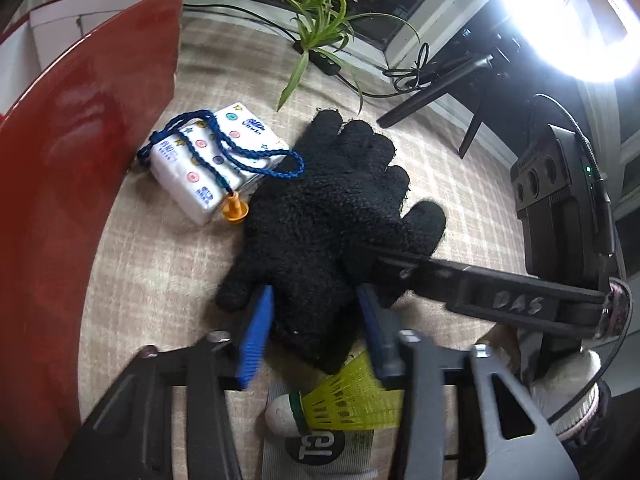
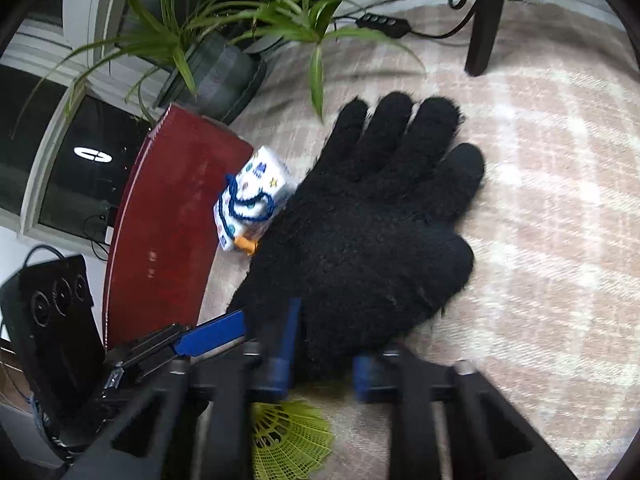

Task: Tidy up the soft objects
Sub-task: 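Close the left tool on the black glove's cuff and lift it, then carry the black glove with the left tool and release it into the box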

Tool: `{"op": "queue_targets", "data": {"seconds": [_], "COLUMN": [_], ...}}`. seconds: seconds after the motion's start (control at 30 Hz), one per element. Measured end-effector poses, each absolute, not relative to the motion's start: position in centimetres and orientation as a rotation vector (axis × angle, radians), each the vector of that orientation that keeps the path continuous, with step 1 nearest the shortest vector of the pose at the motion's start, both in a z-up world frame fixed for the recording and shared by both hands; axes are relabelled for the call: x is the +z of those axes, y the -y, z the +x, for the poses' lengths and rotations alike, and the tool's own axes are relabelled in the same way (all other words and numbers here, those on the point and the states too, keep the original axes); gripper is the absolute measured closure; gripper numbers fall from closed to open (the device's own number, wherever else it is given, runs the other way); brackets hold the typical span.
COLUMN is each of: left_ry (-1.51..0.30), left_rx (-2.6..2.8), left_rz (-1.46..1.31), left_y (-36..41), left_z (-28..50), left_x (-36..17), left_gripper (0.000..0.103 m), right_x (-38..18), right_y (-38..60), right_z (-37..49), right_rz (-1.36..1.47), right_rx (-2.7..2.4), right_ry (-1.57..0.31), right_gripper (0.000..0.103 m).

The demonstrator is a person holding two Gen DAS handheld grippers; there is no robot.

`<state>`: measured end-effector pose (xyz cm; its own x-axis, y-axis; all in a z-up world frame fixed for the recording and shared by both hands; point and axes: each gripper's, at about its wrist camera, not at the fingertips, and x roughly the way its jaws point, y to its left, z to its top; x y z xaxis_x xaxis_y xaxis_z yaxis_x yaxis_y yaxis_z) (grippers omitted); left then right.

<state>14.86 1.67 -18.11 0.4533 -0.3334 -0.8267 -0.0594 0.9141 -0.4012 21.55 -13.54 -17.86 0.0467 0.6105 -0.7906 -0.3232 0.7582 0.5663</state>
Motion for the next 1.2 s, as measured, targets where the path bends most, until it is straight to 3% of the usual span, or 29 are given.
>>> {"op": "queue_targets", "data": {"seconds": [0.13,0.23,0.67,0.77,1.2], "left_ry": [-1.091,-1.076,-0.918,-0.868,-0.692], "left_rx": [-0.181,-0.189,-0.282,-0.293,-0.182], "left_rz": [-0.388,-0.389,-0.431,-0.434,-0.428], "left_y": [-1.5,-1.3,-0.6,-0.7,-6.3], "left_z": [15.1,15.0,11.9,10.6,5.0], "left_x": [-18.0,-17.6,-11.6,-9.7,-4.1], "left_gripper": [0.089,0.092,0.093,0.099,0.100], "right_x": [-16.9,-15.7,-6.3,-3.8,2.6], "right_y": [13.1,13.4,15.2,14.7,6.1], "right_z": [20.7,20.4,17.0,15.9,12.6], "right_rz": [0.240,0.279,0.281,0.267,0.141], "right_rx": [0.744,0.758,0.836,0.870,1.064], "right_ry": [-1.305,-1.281,-1.109,-1.070,-0.976], "right_gripper": [0.095,0.095,0.096,0.096,0.096]}}
